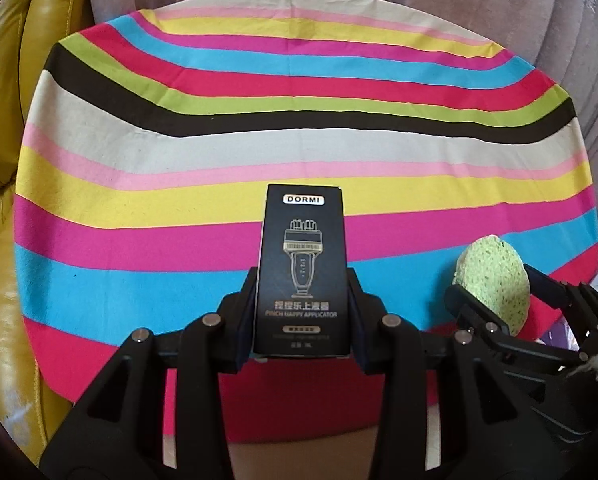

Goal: Organize objects
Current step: 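Grasp the black DORMI box with the left gripper while the right grasps the green sponge, then carry the black box and green sponge over the storage box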

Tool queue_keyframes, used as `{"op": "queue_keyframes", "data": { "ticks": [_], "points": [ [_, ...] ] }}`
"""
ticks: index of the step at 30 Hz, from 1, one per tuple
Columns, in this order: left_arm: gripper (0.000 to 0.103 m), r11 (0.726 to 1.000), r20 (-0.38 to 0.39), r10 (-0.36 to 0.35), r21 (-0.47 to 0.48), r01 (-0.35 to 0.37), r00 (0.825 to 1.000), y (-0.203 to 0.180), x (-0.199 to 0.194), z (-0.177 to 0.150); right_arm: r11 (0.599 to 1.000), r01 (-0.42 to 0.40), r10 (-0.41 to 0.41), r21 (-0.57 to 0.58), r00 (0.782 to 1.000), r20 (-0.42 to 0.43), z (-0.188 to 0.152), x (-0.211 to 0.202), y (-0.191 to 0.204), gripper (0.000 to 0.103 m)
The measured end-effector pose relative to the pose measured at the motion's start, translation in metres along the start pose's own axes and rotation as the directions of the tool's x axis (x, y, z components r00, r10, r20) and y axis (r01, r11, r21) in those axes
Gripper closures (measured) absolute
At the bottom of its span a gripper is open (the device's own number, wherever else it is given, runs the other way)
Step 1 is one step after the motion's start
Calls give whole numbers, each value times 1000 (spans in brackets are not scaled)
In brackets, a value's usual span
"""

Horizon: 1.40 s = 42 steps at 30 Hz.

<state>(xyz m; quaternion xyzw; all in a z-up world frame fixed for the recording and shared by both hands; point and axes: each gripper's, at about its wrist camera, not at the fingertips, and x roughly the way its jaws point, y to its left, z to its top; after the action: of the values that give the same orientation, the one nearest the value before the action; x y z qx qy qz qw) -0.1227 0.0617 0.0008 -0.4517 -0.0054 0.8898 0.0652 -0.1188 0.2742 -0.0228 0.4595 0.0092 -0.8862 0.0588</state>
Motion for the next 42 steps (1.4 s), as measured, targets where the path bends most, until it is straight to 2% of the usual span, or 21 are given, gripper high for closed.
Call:
{"op": "queue_keyframes", "data": {
  "ticks": [6, 20, 37, 42],
  "points": [
    [60, 1000, 10, 5, 25, -5, 1000, -18, -19, -12, 999, -1, 0, 45, 1000, 19, -11, -21, -12, 22],
    [60, 997, 13, -7, 79, 6, 1000, -54, -36, -27, 991, 1, -8, 131, 999, 51, -37, -54, -42, 22],
    [60, 979, 12, -87, 184, 83, 996, -119, -46, -38, 967, -3, -16, 255, 997, 71, -69, -92, -108, 22],
    [60, 968, 6, -119, 221, 115, 993, -145, -50, -43, 948, -11, -12, 318, 997, 71, -83, -102, -135, 22]
  ]
}}
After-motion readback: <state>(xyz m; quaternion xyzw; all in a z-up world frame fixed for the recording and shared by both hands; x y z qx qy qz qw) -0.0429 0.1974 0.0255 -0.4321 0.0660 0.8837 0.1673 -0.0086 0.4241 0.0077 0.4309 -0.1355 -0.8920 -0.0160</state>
